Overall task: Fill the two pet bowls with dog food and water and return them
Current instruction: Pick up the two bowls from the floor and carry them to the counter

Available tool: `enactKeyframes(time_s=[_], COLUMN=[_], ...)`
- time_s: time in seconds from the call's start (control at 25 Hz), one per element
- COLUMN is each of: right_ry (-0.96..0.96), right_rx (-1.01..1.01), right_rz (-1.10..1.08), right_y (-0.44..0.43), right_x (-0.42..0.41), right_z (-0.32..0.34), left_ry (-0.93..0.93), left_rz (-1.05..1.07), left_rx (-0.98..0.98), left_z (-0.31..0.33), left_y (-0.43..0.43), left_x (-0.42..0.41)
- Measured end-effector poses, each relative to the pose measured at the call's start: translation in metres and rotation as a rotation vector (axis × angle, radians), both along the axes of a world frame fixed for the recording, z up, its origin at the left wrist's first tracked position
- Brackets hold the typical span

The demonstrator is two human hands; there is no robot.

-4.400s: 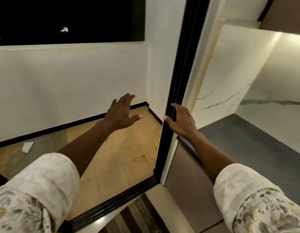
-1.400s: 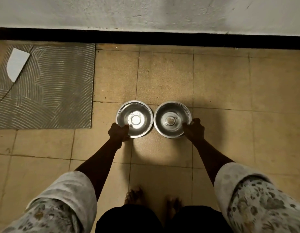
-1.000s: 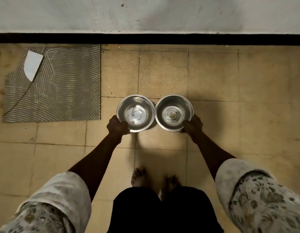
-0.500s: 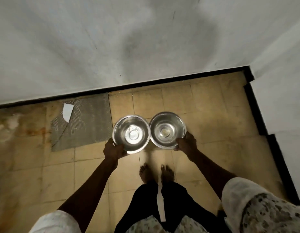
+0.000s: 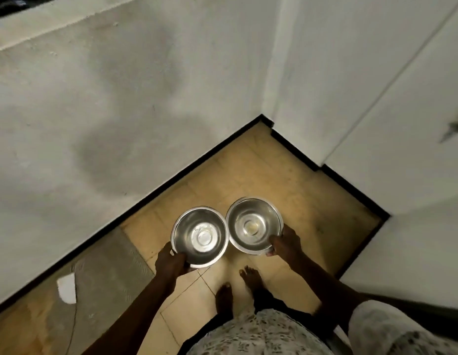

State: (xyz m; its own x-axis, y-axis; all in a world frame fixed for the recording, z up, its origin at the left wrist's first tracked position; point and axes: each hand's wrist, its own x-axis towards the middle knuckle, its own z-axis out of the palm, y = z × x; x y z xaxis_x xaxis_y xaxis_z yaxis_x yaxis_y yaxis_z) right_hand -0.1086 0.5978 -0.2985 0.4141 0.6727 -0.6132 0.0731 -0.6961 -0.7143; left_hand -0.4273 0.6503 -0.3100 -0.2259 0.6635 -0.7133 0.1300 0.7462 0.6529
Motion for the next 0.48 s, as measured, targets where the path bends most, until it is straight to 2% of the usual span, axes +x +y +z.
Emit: enactKeyframes(time_s=[0.28,0.48], right_ry=[0.024,-0.036], right_rx=[0.019,-0.005], right_rz=[-0.511,-0.828], right_y=[-0.141,-0.268], right_x=[0.024,0.042], right_z=[-0.001,0.000], left_ry=[-0.008,-0.008], left_rz=[-0.477,-0.856], left_rx=[0.028,-0.006], left_z=[0.014,0.013], left_y=[0.002,-0.044], left_x=[0.084,0.186])
